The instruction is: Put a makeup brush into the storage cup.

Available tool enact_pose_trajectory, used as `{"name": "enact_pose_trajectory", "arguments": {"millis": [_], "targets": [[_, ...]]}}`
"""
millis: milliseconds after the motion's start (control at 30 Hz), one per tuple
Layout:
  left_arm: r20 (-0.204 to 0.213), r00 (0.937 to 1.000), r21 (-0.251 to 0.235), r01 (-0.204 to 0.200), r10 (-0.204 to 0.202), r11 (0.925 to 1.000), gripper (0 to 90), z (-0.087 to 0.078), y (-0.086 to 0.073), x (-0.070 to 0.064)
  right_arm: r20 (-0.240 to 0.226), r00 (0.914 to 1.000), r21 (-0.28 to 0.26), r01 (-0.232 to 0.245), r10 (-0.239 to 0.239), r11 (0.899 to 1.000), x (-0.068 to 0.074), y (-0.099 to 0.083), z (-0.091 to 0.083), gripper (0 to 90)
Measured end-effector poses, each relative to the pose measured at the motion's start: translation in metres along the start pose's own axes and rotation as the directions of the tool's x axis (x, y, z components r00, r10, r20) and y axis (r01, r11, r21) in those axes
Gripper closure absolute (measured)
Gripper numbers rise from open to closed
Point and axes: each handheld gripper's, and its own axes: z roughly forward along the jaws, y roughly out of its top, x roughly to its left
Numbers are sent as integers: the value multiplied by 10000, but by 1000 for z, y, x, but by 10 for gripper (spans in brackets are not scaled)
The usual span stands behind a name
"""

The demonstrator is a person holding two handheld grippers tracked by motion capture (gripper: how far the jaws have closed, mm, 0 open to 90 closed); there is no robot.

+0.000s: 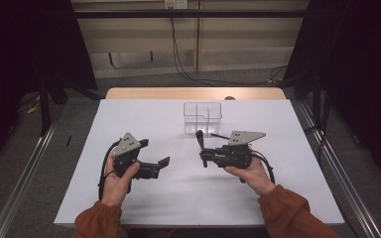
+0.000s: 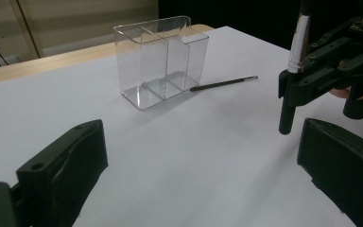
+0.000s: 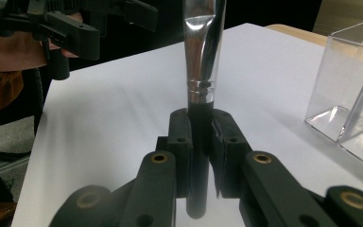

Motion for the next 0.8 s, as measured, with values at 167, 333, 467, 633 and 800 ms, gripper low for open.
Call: {"name": "enact_pose_trajectory", "arguments": {"millis": [167, 333, 467, 633, 800], "targets": [[-260, 9994, -282, 217, -225, 9994, 32, -8, -9, 4, 79, 9999, -61, -77, 77, 10000, -2, 1, -2, 801], [-521, 9985, -748, 120, -160, 9971, 38, -18, -16, 10, 177, 9998, -135, -124, 126, 9998, -4, 2, -5, 801], [-775, 9963, -914, 294, -365, 9954, 41, -25, -23, 16, 315, 9994, -176, -159, 165, 9997, -7, 3, -7, 801], [-562, 9984, -900, 6, -57, 9959, 44, -35, -30, 15, 414, 9990, -201, -162, 170, 9997, -9, 4, -10, 801], [-588, 9970, -1132, 439, -508, 9926, 44, -42, -34, 17, 644, 9979, -323, -74, 95, 9995, -13, 11, -12, 801]]}}
